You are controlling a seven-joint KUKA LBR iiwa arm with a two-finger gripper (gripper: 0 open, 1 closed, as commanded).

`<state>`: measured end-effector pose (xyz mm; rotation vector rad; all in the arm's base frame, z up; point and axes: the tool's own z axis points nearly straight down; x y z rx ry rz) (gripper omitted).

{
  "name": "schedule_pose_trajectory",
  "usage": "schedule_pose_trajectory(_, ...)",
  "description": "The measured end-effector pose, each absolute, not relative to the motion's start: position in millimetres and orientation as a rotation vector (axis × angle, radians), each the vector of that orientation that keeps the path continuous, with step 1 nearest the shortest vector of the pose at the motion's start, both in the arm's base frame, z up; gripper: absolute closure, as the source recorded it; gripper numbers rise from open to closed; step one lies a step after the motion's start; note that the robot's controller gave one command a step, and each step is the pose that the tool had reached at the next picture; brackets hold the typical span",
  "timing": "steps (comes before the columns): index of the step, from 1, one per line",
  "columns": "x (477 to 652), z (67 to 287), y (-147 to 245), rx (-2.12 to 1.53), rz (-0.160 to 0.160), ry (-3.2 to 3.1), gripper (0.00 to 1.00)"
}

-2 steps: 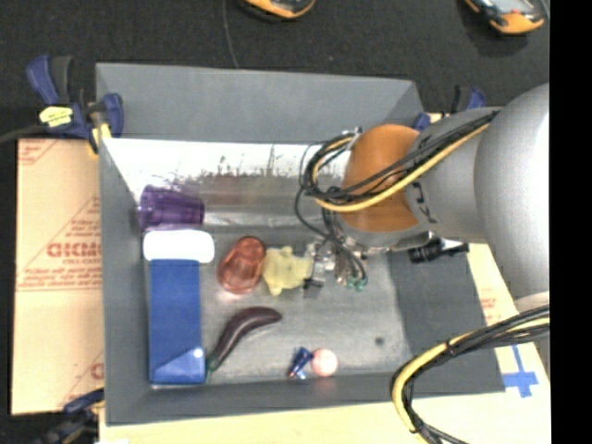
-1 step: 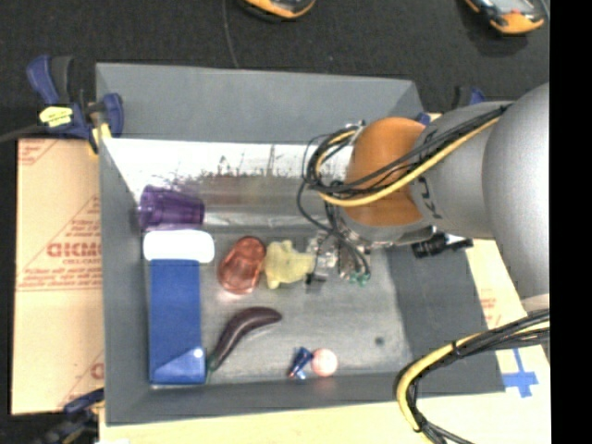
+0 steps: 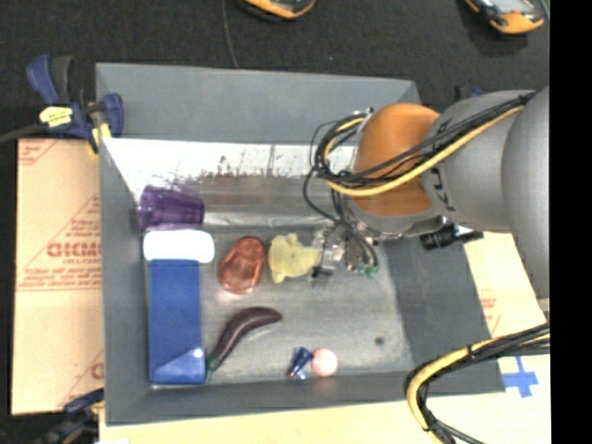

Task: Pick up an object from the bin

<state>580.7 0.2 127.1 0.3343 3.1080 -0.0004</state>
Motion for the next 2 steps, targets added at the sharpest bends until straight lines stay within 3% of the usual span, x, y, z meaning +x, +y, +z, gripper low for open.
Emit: schedule_pose_trajectory(2,582.8,164.7,-0.1,0.329,0.001,3.101,1.0)
